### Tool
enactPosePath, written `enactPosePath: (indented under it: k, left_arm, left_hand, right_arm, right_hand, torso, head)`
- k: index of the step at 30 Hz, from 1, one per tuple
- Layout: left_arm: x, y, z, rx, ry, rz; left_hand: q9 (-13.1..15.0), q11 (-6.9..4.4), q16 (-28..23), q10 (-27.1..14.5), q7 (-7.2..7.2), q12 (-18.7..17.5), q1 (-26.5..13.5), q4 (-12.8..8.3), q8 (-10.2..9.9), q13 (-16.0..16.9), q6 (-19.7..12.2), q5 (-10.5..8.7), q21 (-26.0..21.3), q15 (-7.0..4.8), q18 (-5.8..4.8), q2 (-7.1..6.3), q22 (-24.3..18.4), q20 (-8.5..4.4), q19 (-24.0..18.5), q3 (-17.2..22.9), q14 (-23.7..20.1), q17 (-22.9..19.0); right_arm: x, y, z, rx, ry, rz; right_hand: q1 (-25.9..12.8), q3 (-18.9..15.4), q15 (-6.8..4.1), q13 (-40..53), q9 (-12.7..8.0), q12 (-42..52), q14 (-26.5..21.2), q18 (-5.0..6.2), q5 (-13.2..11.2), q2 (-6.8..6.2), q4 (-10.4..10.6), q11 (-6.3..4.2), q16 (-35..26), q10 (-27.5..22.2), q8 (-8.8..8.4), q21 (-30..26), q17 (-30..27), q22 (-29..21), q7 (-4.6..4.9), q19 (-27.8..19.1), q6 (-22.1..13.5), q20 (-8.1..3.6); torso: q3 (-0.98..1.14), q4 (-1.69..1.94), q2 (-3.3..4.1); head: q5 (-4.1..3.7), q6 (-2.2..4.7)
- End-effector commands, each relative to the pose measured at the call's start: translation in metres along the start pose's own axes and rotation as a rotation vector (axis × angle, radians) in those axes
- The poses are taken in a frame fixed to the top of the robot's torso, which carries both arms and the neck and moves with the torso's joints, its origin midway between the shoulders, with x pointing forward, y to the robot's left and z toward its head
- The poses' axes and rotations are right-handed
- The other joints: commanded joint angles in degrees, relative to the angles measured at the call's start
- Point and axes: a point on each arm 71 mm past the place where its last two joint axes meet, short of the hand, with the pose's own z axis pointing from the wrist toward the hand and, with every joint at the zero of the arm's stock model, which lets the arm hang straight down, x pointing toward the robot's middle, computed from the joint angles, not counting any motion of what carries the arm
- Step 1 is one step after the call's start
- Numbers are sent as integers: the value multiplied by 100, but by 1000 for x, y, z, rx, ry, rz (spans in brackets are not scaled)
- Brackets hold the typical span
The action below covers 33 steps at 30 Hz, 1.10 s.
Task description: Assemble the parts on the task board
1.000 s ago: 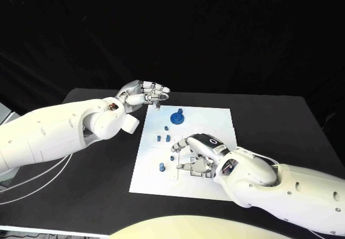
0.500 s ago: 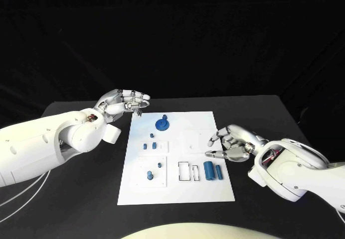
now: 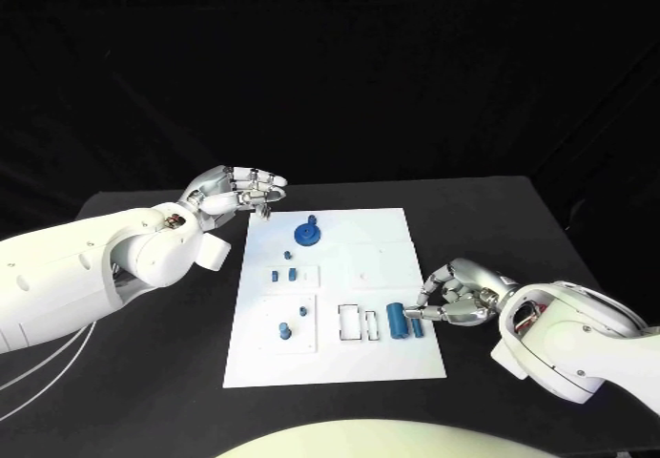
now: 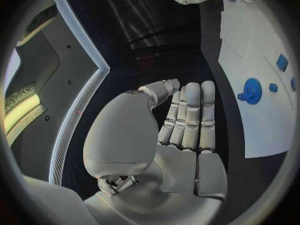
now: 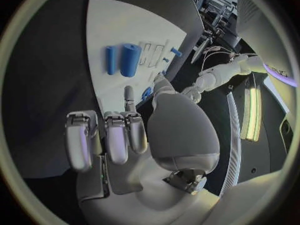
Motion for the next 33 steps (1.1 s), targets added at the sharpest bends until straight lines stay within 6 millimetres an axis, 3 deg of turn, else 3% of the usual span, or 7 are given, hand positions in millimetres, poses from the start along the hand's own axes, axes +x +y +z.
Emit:
enactPosePath:
  k: [1,9,18,33]
  left_arm:
    - [2,-1,0,6,15,-8]
    - [2,-1,0,4,17,-9]
    - [2,-1,-1,0,18,-8]
    - [3,0,-1,-10,25,-6]
  left_hand:
    - [12,-1,29,-59,50,44,-53,-6,10,-7,-42,29,-40,15,95,14,-9,48,12,21,-32,8]
    - [12,-1,29,-59,50,44,-53,-6,10,-7,-42,29,-40,15,95,14,-9,48,12,21,-32,8]
    - [13,-1,30,-62,50,49,-57,-4,12,-7,-43,29,-42,15,95,15,-11,49,12,21,-33,8]
    - [16,1,34,-72,51,64,-87,15,20,-9,-49,30,-50,18,93,16,-19,56,10,17,-33,10]
  right_arm:
    - [5,-1,1,44,0,-64]
    - [17,8,9,23,7,-101]
    - [26,8,15,26,16,-133]
    - [36,7,25,77,36,-182]
  right_hand:
    - [-74,-41,-41,1422,10,10,564,-84,-20,-20,-1,-45,26,545,24,27,1349,1444,-16,574,51,-44]
    - [-71,-32,-45,1424,16,10,567,-89,-11,-8,-5,-50,31,546,33,57,1367,1453,-20,579,56,-46]
    - [-39,-14,-49,1423,23,10,571,-95,1,7,-10,-55,37,545,41,87,1385,1462,-25,583,57,-50]
    - [-40,-21,-53,1432,32,15,581,-124,-4,-16,-5,-60,53,552,55,242,1437,1506,-31,609,68,-54]
  torso:
    - [-13,4,6]
    - [-12,12,8]
    - [-7,-5,8]
    - [-14,4,6]
  head:
    - [-4,-15]
    - [9,-63]
    - [33,-88]
    - [39,-86]
